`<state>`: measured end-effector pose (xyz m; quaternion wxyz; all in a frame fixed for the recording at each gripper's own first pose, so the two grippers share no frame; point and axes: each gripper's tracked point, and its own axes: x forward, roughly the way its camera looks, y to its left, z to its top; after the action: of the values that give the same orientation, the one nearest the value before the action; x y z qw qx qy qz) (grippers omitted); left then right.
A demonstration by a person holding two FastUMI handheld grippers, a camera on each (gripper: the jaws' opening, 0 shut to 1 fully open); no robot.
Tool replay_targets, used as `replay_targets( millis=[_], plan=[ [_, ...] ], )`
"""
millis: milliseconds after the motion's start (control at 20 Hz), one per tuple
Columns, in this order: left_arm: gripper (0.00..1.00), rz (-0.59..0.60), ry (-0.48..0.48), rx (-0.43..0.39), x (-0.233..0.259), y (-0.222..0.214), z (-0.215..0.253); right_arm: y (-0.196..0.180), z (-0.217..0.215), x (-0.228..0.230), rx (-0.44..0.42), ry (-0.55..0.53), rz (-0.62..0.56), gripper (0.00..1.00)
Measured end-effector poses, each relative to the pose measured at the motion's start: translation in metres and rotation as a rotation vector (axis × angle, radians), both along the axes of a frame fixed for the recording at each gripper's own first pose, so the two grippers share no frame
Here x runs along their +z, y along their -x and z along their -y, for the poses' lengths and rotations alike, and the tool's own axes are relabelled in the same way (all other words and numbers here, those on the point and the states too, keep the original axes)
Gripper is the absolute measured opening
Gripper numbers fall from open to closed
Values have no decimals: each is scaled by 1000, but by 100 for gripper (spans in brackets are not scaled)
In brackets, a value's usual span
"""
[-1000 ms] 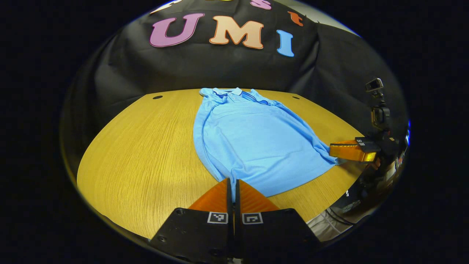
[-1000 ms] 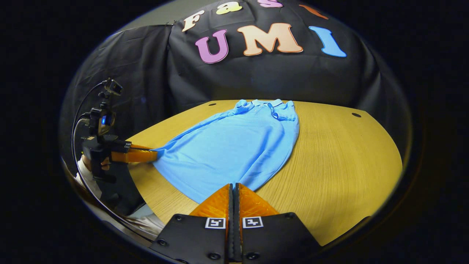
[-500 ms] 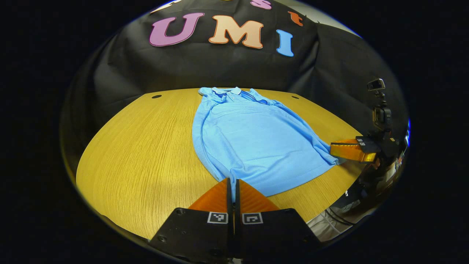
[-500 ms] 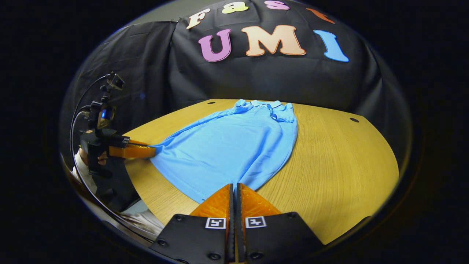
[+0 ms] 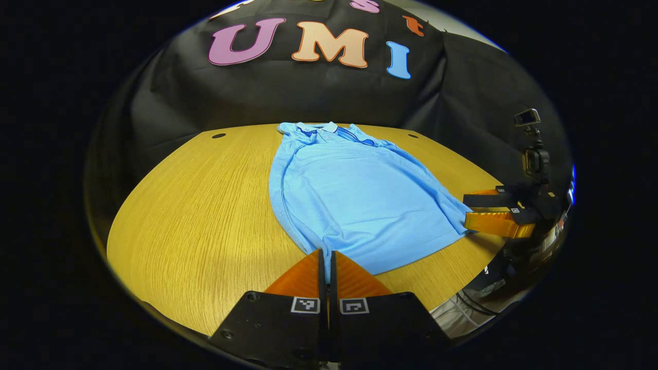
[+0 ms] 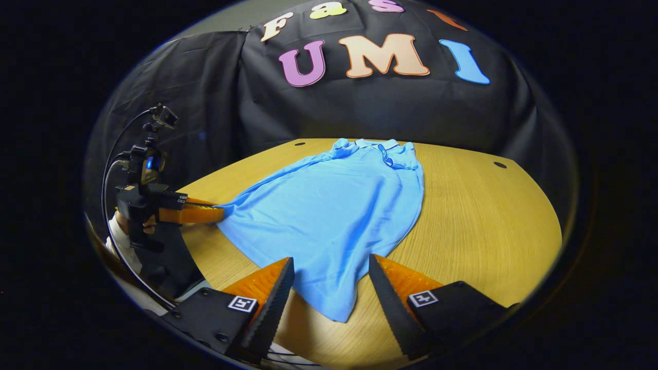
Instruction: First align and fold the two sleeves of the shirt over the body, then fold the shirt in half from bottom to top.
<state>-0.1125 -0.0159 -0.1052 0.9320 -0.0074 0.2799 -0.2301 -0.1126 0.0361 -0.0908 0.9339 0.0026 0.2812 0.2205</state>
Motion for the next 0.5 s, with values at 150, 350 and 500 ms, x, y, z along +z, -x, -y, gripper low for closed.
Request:
replay_targets(
  millis=[150, 350, 500],
  plan=[
    [0, 1, 2, -1, 0, 0, 0, 4, -3, -6, 14, 11, -13, 92],
    [0, 3, 4, 0, 0, 0, 0, 3, -6, -6, 26, 7, -14, 92],
    [0, 3, 9, 3, -1, -1, 0, 7, -13, -7, 56, -5, -19, 77]
  ],
)
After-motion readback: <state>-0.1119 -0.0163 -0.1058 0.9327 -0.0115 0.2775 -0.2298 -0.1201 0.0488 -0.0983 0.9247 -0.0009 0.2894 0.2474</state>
